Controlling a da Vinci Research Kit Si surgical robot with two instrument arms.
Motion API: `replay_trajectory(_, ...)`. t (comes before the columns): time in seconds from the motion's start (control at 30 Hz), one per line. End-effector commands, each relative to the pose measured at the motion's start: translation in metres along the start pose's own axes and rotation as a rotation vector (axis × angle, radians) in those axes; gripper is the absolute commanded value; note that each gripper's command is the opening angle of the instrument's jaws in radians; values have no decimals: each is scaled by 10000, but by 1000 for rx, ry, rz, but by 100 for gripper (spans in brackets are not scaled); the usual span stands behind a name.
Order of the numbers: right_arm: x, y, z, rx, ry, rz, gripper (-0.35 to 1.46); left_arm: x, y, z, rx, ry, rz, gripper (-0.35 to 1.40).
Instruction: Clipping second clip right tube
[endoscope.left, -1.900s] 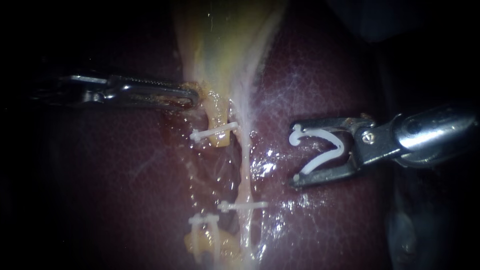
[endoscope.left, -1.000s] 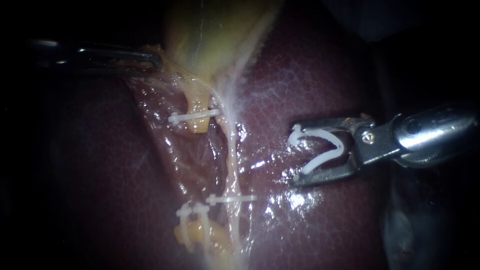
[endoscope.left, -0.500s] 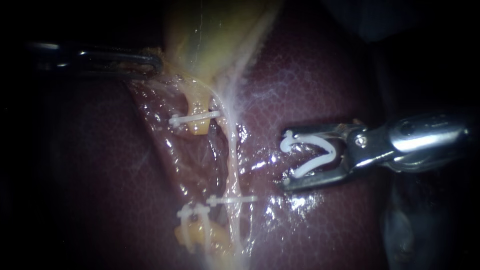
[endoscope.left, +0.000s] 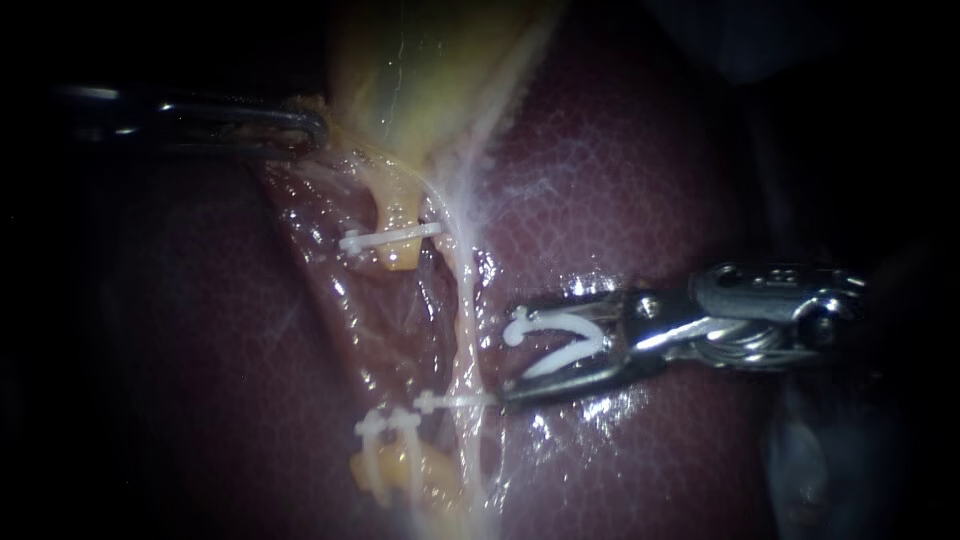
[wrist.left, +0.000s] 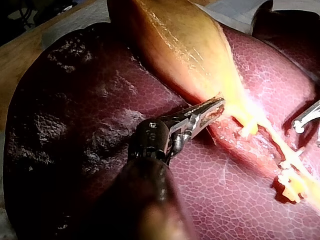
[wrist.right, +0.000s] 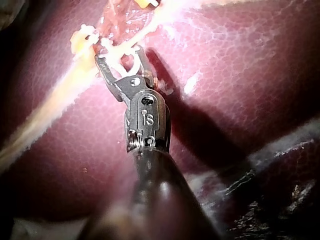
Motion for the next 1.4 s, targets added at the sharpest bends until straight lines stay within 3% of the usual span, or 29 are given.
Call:
replay_trajectory(0.03,-2,3,1,0,3,5,46,0,0,0,0,0,0,-35)
replay_trajectory(0.3,-16,22,15,16,-2,64,46,0,-2,1,-2,0,0,-35)
replay_trajectory(0.7,-31,38,35,34,-8,89,47,1,-2,1,-2,-1,1,-35)
replay_trajectory(1.4,-36,48,82,233,98,201,47,1,-4,1,-4,-1,1,-35)
